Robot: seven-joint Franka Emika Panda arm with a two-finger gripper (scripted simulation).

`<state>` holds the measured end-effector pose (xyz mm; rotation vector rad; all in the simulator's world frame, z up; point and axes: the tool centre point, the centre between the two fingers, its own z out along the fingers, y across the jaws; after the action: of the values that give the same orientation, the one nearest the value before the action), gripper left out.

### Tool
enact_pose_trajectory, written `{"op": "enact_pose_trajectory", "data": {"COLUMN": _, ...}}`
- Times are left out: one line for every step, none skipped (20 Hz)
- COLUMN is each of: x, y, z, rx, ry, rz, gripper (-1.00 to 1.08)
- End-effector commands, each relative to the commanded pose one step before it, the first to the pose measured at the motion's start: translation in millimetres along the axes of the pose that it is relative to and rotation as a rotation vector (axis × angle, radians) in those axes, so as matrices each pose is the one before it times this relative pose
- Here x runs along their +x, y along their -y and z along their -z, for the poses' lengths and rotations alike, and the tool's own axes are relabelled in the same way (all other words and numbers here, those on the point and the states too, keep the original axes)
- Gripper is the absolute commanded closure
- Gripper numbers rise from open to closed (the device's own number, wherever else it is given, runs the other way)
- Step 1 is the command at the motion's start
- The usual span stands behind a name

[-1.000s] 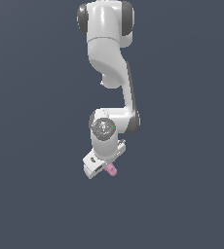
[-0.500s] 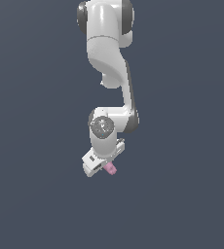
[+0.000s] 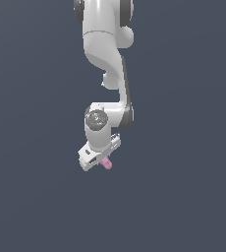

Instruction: Pick up the object and move it to a goal position.

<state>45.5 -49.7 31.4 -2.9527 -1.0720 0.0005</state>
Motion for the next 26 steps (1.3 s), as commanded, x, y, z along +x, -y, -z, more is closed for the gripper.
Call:
{"op": "enact_pose_trajectory", "data": {"x": -16.61, "y": 1.03, "z": 0.56, "rx": -0.00026, "ry": 0.00000, "rz": -0.00096, "gripper": 1.08}}
{"op": "enact_pose_trajectory", "data": {"x": -7.50, "y": 0.65, "z": 0.23, "rx": 0.00000, "ry": 0.00000, "rz": 0.00000, "gripper": 1.08}}
{"op": "enact_pose_trajectory", "data": {"x": -7.70, "y": 0.66, "z": 0.24, "rx": 0.00000, "ry": 0.00000, "rz": 0.00000, "gripper": 1.08}}
{"op": "enact_pose_trajectory", "data": {"x": -7.88, "y": 0.67, "z": 0.24, "rx": 0.00000, "ry": 0.00000, "rz": 0.00000, "gripper": 1.08}}
{"op": "enact_pose_trajectory", "data": {"x": -8.07, "y": 0.68, "z": 0.25, "rx": 0.00000, "ry": 0.00000, "rz": 0.00000, "gripper": 1.08}}
{"op": "enact_pose_trajectory", "data": {"x": -8.27, "y": 0.68, "z": 0.25, "rx": 0.00000, "ry": 0.00000, "rz": 0.00000, "gripper": 1.08}}
{"op": "enact_pose_trajectory", "data": {"x": -8.47, "y": 0.69, "z": 0.26, "rx": 0.00000, "ry": 0.00000, "rz": 0.00000, "gripper": 1.08}}
{"op": "enact_pose_trajectory", "data": {"x": -8.68, "y": 0.70, "z": 0.26, "rx": 0.00000, "ry": 0.00000, "rz": 0.00000, "gripper": 1.08}}
{"op": "enact_pose_trajectory", "data": {"x": -8.90, "y": 0.70, "z": 0.27, "rx": 0.00000, "ry": 0.00000, "rz": 0.00000, "gripper": 1.08}}
{"op": "enact_pose_trajectory", "data": {"x": -9.13, "y": 0.70, "z": 0.28, "rx": 0.00000, "ry": 0.00000, "rz": 0.00000, "gripper": 1.08}}
{"op": "enact_pose_trajectory", "data": {"x": -9.37, "y": 0.71, "z": 0.28, "rx": 0.00000, "ry": 0.00000, "rz": 0.00000, "gripper": 1.08}}
{"op": "enact_pose_trajectory", "data": {"x": -9.63, "y": 0.71, "z": 0.29, "rx": 0.00000, "ry": 0.00000, "rz": 0.00000, "gripper": 1.08}}
{"op": "enact_pose_trajectory", "data": {"x": -9.82, "y": 0.70, "z": 0.29, "rx": 0.00000, "ry": 0.00000, "rz": 0.00000, "gripper": 1.08}}
{"op": "enact_pose_trajectory", "data": {"x": -9.63, "y": 0.66, "z": 0.29, "rx": 0.00000, "ry": 0.00000, "rz": 0.00000, "gripper": 1.08}}
{"op": "enact_pose_trajectory", "data": {"x": -9.36, "y": 0.62, "z": 0.28, "rx": 0.00000, "ry": 0.00000, "rz": 0.00000, "gripper": 1.08}}
{"op": "enact_pose_trajectory", "data": {"x": -9.07, "y": 0.57, "z": 0.27, "rx": 0.00000, "ry": 0.00000, "rz": 0.00000, "gripper": 1.08}}
{"op": "enact_pose_trajectory", "data": {"x": -8.75, "y": 0.52, "z": 0.26, "rx": 0.00000, "ry": 0.00000, "rz": 0.00000, "gripper": 1.08}}
{"op": "enact_pose_trajectory", "data": {"x": -8.41, "y": 0.47, "z": 0.25, "rx": 0.00000, "ry": 0.00000, "rz": 0.00000, "gripper": 1.08}}
{"op": "enact_pose_trajectory", "data": {"x": -8.04, "y": 0.43, "z": 0.23, "rx": 0.00000, "ry": 0.00000, "rz": 0.00000, "gripper": 1.08}}
{"op": "enact_pose_trajectory", "data": {"x": -7.64, "y": 0.37, "z": 0.22, "rx": 0.00000, "ry": 0.00000, "rz": 0.00000, "gripper": 1.08}}
{"op": "enact_pose_trajectory", "data": {"x": -7.23, "y": 0.32, "z": 0.21, "rx": 0.00000, "ry": 0.00000, "rz": 0.00000, "gripper": 1.08}}
{"op": "enact_pose_trajectory", "data": {"x": -6.78, "y": 0.26, "z": 0.20, "rx": 0.00000, "ry": 0.00000, "rz": 0.00000, "gripper": 1.08}}
{"op": "enact_pose_trajectory", "data": {"x": -6.31, "y": 0.20, "z": 0.18, "rx": 0.00000, "ry": 0.00000, "rz": 0.00000, "gripper": 1.08}}
{"op": "enact_pose_trajectory", "data": {"x": -5.80, "y": 0.15, "z": 0.17, "rx": 0.00000, "ry": 0.00000, "rz": 0.00000, "gripper": 1.08}}
{"op": "enact_pose_trajectory", "data": {"x": -5.25, "y": 0.10, "z": 0.15, "rx": 0.00000, "ry": 0.00000, "rz": 0.00000, "gripper": 1.08}}
{"op": "enact_pose_trajectory", "data": {"x": -4.65, "y": 0.06, "z": 0.13, "rx": 0.00000, "ry": 0.00000, "rz": 0.00000, "gripper": 1.08}}
